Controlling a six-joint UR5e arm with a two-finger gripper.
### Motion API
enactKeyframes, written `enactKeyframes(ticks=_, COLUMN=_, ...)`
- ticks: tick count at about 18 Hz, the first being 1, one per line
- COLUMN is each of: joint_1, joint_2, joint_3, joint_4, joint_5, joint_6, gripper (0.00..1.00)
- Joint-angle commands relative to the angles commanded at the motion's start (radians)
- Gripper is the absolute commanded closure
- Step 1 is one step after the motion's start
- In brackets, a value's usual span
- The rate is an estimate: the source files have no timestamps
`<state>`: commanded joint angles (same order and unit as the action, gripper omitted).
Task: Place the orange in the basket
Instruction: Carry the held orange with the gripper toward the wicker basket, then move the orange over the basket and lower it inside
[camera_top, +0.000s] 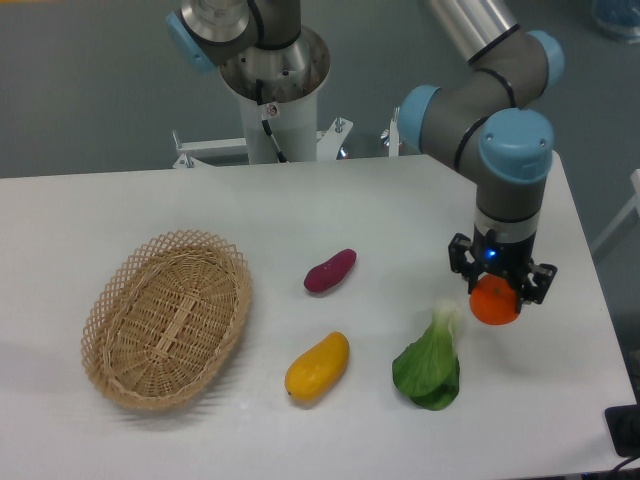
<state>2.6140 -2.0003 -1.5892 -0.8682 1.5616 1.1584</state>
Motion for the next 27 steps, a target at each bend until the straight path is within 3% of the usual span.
enactKeyframes(ticks=11, joint_1=-0.232, joint_2=0.003, joint_3=-0.002, joint_4=0.008, joint_5=-0.014, joint_6=-0.340, gripper=0.48)
enactKeyframes(ticks=16, joint_1=-0.345, joint_2=0.029, joint_3=-0.047, joint_4=0.011, joint_5=-0.015, joint_6=-0.393, gripper=0.48)
enactKeyframes(ticks=20, joint_1=-0.440, joint_2=0.084, joint_3=-0.126, joint_4=0.018, joint_5=-0.023, joint_6=-0.496, gripper=0.49)
enactKeyframes(ticks=24, joint_1=-0.521, joint_2=0.078, joint_3=-0.141, joint_4=0.061, joint_5=-0.023, joint_6=-0.613, gripper=0.49)
enactKeyframes(ticks=27, joint_1=-0.568, joint_2=0.063, joint_3=-0.153, joint_4=0.064, joint_5=-0.021, joint_6=-0.621, gripper=0.49)
